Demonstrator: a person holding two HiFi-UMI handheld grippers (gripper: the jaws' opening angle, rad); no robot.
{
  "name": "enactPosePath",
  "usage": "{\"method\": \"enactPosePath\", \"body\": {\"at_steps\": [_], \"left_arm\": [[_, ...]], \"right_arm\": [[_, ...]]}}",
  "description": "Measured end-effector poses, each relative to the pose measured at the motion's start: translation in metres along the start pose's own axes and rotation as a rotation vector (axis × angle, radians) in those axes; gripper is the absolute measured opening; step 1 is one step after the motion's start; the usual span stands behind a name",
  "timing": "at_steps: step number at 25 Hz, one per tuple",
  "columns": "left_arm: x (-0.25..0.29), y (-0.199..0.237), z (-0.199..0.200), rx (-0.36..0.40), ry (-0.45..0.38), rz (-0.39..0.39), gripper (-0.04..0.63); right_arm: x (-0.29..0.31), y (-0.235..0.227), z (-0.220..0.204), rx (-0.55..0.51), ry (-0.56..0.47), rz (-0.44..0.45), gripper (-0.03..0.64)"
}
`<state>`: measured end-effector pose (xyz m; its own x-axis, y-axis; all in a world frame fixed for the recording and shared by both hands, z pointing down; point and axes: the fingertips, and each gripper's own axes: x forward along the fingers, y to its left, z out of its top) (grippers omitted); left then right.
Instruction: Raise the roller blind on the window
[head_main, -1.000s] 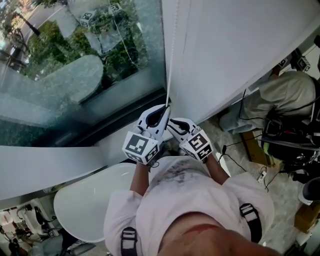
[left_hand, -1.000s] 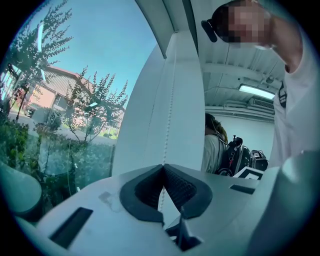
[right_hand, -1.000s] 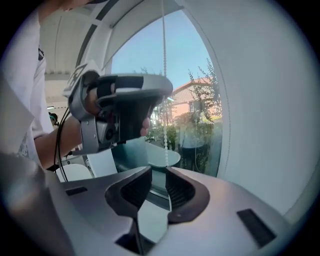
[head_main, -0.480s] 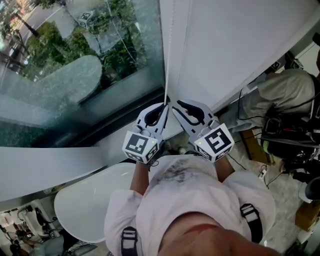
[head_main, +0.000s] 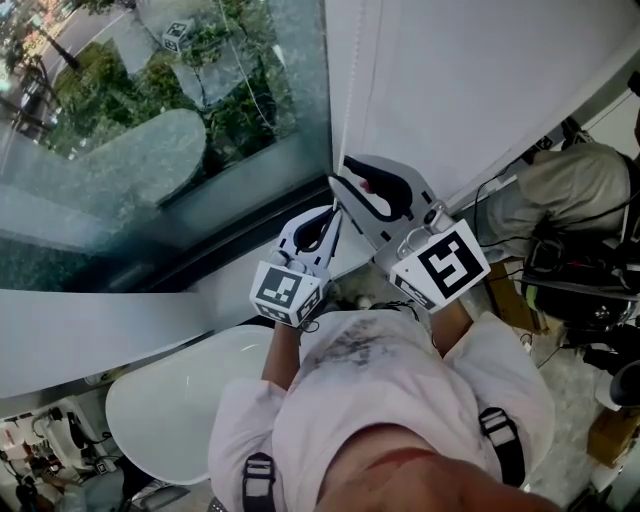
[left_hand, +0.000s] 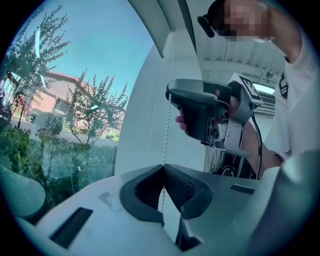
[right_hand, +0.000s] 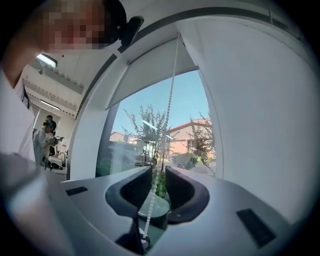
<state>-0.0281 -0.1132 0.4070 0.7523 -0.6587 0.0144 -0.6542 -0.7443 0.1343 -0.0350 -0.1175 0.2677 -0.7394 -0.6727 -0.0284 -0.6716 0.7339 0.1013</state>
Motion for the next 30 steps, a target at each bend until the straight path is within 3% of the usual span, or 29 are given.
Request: {"method": "enactPosePath", "body": {"at_steps": [5, 11, 30], "left_arm": [[0.004, 0.000, 0.000, -0.010, -0.013, -0.006, 0.008], [0.011, 0.004, -0.007, -0.019, 0.000, -0.004, 0.008], [0.034, 0.027, -0.082, -0.094, 0.101, 0.022, 0.008]], "right_arm": [[0.007, -0.002, 0.003, 0.016, 0.001, -0.020, 0.064], [0.010, -0.006, -0.006, 0.046, -0.011, -0.039, 0.061], [0.016, -0.015, -0.083, 0.033, 0.092, -0.039, 0.061]]}}
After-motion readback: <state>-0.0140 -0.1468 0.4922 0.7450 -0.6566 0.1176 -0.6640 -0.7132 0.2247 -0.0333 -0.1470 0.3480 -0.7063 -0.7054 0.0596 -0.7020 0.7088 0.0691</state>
